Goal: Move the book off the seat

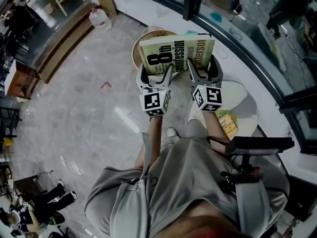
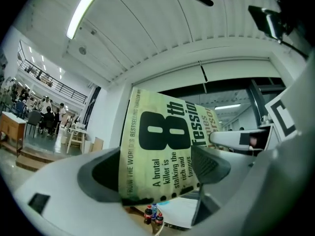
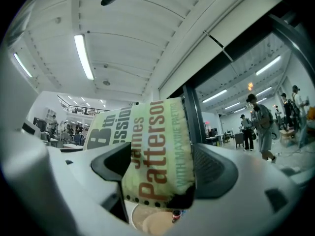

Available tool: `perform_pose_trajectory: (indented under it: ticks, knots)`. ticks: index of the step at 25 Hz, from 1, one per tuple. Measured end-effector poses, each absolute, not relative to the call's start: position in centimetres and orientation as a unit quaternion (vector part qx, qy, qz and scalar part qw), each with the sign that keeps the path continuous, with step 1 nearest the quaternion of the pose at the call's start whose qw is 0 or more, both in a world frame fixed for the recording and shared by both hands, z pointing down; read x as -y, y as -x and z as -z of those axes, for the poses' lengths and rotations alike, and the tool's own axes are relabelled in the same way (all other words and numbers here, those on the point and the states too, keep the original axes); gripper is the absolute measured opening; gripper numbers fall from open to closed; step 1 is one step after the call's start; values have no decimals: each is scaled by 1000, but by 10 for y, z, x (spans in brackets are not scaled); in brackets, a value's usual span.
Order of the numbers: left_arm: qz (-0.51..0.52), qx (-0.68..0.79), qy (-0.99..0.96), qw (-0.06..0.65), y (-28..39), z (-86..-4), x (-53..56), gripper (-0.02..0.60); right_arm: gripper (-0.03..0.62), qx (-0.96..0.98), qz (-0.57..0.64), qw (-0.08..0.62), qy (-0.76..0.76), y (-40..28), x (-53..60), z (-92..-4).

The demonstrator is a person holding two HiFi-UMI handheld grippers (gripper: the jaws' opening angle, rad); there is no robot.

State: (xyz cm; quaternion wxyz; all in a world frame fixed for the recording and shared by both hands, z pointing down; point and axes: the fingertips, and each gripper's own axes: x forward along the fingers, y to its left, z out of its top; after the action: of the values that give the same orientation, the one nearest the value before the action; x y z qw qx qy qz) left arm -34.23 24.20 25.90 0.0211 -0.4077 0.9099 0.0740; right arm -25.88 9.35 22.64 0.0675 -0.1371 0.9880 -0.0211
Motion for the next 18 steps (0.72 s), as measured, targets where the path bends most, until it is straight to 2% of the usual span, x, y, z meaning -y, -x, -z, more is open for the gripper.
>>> perform_pose_trajectory:
  ticks: [10, 18]
  knots:
    - [-100, -917, 385, 19, 404, -277, -278, 423, 375, -993, 16, 48, 105, 330, -124, -243]
    - [-80, -924, 373, -8, 494, -305, -279, 423, 376, -995, 32, 33, 89, 433, -120, -271]
